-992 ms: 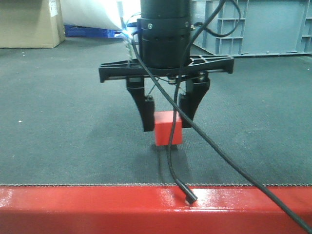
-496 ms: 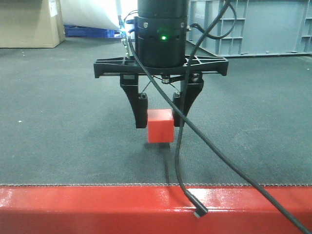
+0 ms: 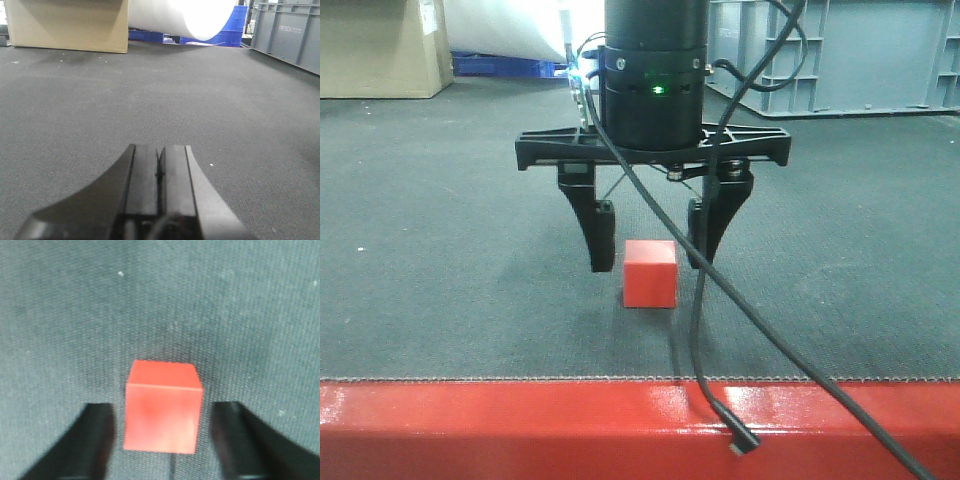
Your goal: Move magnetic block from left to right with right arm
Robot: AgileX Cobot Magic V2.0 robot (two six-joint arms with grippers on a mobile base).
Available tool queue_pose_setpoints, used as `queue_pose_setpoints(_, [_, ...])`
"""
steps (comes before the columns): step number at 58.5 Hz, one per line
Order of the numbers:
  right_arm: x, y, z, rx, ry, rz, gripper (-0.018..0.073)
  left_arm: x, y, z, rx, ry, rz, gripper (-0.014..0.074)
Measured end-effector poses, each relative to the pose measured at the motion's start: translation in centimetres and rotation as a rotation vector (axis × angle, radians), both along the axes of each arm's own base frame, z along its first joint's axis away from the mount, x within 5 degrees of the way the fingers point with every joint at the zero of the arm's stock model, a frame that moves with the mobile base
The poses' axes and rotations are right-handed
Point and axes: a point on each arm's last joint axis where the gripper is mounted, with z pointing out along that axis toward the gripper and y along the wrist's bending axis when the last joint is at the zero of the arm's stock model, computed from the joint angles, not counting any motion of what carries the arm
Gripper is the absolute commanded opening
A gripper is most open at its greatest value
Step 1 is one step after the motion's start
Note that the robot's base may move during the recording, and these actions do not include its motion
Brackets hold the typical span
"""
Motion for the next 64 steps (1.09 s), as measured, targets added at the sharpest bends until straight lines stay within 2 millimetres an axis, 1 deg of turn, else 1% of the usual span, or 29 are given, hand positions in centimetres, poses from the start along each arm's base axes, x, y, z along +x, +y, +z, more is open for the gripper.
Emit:
queue_pose_setpoints(7, [0.0, 0.0, 0.5, 0.020, -0.025, -0.001, 0.0575, 0.0, 0.0, 0.0, 0.000, 0.000, 0.000, -0.0117])
queue_pose_setpoints(11, [-0.1, -0.1, 1.5, 0.039, -0.053, 0.000, 0.0573, 0.0, 0.0, 0.0, 0.000, 0.000, 0.000, -0.0117])
queue_pose_setpoints(18, [-0.6, -0.8, 3.9, 0.064, -0.107, 0.003, 0.0568, 0.0, 0.0, 0.0, 0.000, 0.000, 0.000, -0.0117])
queue_pose_setpoints(21, [-0.9, -1.2, 4.7, 0.063, -0.127, 0.007, 0.0549, 0.0, 0.0, 0.0, 0.000, 0.000, 0.000, -0.0117])
queue_pose_setpoints(24, [-1.4, -1.7, 5.5, 0.058, -0.149, 0.017, 0.0499, 0.0, 0.0, 0.0, 0.000, 0.000, 0.000, -0.0117])
queue_pose_setpoints(27, [-1.9, -2.3, 6.2, 0.050, -0.168, 0.038, 0.0424, 0.0, 0.0, 0.0, 0.000, 0.000, 0.000, -0.0117])
queue_pose_setpoints(33, [-2.9, -3.6, 6.6, 0.021, -0.181, 0.081, 0.0253, 0.0, 0.0, 0.0, 0.000, 0.000, 0.000, -0.0117])
queue_pose_setpoints(38, [-3.7, -5.3, 6.4, 0.006, -0.185, 0.111, 0.0131, 0.0, 0.0, 0.0, 0.000, 0.000, 0.000, -0.0117])
queue_pose_setpoints(42, [-4.3, -6.8, 6.8, 0.002, -0.210, 0.141, 0.0061, 0.0, 0.0, 0.0, 0.000, 0.000, 0.000, -0.0117])
queue_pose_setpoints(44, [-4.5, -7.5, 6.9, 0.002, -0.224, 0.153, 0.0063, 0.0, 0.0, 0.0, 0.000, 0.000, 0.000, -0.0117])
queue_pose_setpoints(50, [-5.4, -11.0, 7.2, -0.005, -0.273, 0.184, 0.0065, 0.0, 0.0, 0.0, 0.000, 0.000, 0.000, -0.0117])
queue_pose_setpoints(54, [-5.8, -12.8, 7.3, 0.001, -0.303, 0.188, 0.0065, 0.0, 0.0, 0.0, 0.000, 0.000, 0.000, -0.0117])
queue_pose_setpoints(57, [-6.3, -14.6, 7.0, -0.001, -0.316, 0.179, 0.0065, 0.0, 0.0, 0.0, 0.000, 0.000, 0.000, -0.0117])
queue_pose_setpoints(64, [-7.7, -18.0, 7.1, -0.009, -0.392, 0.190, 0.0065, 0.0, 0.0, 0.0, 0.000, 0.000, 0.000, -0.0117])
